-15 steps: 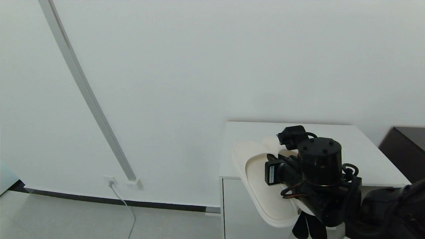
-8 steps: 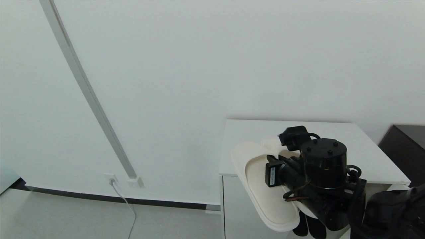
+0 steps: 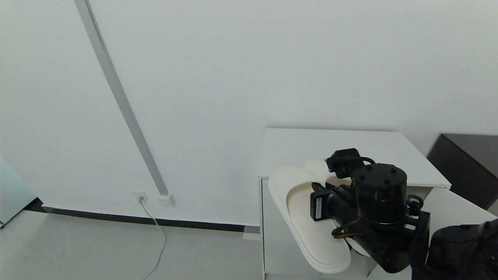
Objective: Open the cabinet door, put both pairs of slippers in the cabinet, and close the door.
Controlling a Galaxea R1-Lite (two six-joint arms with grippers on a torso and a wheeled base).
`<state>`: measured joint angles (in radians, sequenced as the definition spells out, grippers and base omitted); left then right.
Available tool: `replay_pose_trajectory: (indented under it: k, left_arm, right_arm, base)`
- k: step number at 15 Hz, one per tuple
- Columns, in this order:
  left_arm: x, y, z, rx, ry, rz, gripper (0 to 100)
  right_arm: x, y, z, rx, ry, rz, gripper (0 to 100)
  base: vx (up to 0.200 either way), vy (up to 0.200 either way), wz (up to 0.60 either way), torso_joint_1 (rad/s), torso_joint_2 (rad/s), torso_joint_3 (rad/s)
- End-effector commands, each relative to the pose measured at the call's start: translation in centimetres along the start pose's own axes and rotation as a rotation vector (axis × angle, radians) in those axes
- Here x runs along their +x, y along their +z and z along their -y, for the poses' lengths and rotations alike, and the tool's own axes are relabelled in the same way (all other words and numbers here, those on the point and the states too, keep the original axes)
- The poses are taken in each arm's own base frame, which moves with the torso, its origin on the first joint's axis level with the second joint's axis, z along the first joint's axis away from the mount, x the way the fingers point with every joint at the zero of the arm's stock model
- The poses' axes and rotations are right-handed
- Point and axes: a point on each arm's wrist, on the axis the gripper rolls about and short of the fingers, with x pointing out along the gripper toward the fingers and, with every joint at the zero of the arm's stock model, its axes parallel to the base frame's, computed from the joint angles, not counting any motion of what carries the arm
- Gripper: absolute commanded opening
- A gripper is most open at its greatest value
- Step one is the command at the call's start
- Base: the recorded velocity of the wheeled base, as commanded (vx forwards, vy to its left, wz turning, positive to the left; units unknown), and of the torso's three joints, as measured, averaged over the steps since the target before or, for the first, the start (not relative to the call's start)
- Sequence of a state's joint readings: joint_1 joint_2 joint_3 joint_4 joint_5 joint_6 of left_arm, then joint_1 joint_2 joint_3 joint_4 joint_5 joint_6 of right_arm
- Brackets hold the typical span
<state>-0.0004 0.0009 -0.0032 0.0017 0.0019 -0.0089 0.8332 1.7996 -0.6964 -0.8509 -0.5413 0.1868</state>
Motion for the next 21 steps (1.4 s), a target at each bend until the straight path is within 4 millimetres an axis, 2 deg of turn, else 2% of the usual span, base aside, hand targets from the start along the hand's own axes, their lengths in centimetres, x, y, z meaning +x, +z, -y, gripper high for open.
replay_pose_trajectory:
  k: [1, 14, 18, 21]
  left_arm:
    - [0.0, 0.0, 0.0, 0.000, 0.000, -0.001, 0]
    - [0.0, 0.0, 0.0, 0.001, 0.000, -0.001, 0]
    - [0.0, 0.0, 0.0, 0.001, -0.001, -0.001, 0]
    - [0.0, 0.0, 0.0, 0.000, 0.002, -0.001, 0]
  right_arm:
    - [-0.1, -0.5, 0.0, -0.010, -0.001, -0.016, 0]
    - [-0.9, -0.8, -0.2, -0.016, 0.027, -0.023, 0]
    - [-1.1, -1.0, -0.1, -0.019, 0.053, -0.035, 0]
    - [-2.2, -0.8, -0.4, -0.021, 0.082, -0.027, 0]
  base:
    - [0.000, 0.000, 0.00, 0.000, 0.00, 0.000]
    - [0.000, 0.000, 0.00, 0.000, 0.00, 0.000]
    - [0.000, -0.200, 0.00, 0.001, 0.00, 0.005]
    - [0.000, -0.200, 0.00, 0.006, 0.00, 0.004]
